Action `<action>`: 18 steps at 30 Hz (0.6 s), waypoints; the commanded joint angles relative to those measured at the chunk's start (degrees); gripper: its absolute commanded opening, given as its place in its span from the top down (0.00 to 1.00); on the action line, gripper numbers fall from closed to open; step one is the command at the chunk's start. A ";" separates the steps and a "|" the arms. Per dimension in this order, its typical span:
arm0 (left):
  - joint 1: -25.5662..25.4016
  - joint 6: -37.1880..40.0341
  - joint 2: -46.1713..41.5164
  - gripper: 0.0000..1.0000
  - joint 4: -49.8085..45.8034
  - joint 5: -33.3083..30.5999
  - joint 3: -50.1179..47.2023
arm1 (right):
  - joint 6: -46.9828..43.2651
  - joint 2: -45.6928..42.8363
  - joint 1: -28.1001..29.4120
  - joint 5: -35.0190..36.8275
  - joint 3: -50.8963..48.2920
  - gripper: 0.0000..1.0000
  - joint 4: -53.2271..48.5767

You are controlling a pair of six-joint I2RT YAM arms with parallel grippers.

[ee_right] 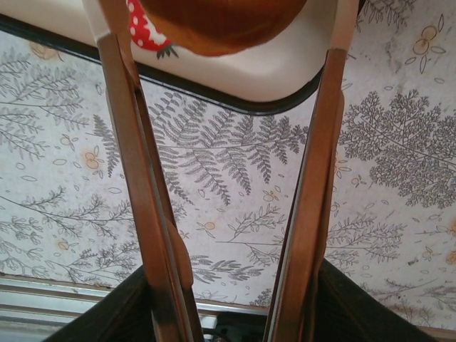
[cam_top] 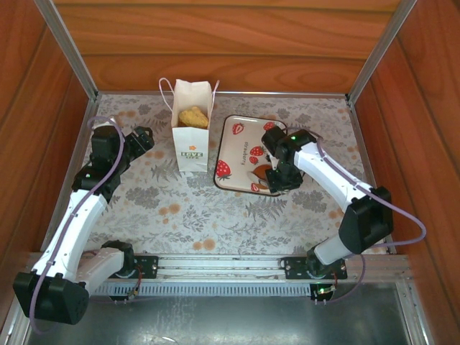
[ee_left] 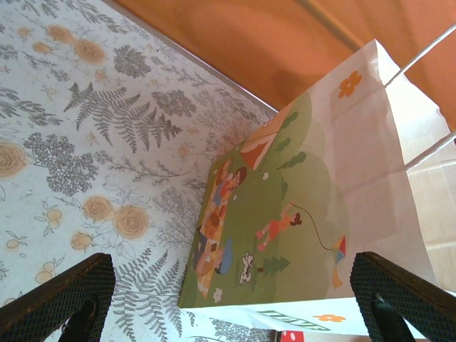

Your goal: Place the fake bread into the paper bag

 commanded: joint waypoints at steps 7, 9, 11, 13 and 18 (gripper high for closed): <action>0.80 0.48 -0.02 0.09 -0.04 1.86 0.40 | 0.77 -0.62 -0.52 -0.91 1.32 0.56 -3.36; 0.82 0.48 -0.04 0.09 -0.13 2.06 0.67 | 0.63 -1.01 -0.51 -0.85 2.09 0.58 -3.94; 0.82 0.59 -0.14 0.09 -0.24 2.15 0.89 | 0.46 -1.46 -0.51 -0.67 3.02 0.60 -4.64; 0.80 0.85 -0.22 0.09 -0.40 2.43 1.17 | 0.39 -1.82 -0.45 -0.15 3.99 0.62 -5.40; 0.89 2.80 0.52 0.09 -1.31 5.63 3.44 | -0.45 -3.68 -0.50 -0.62 6.64 0.64 -6.61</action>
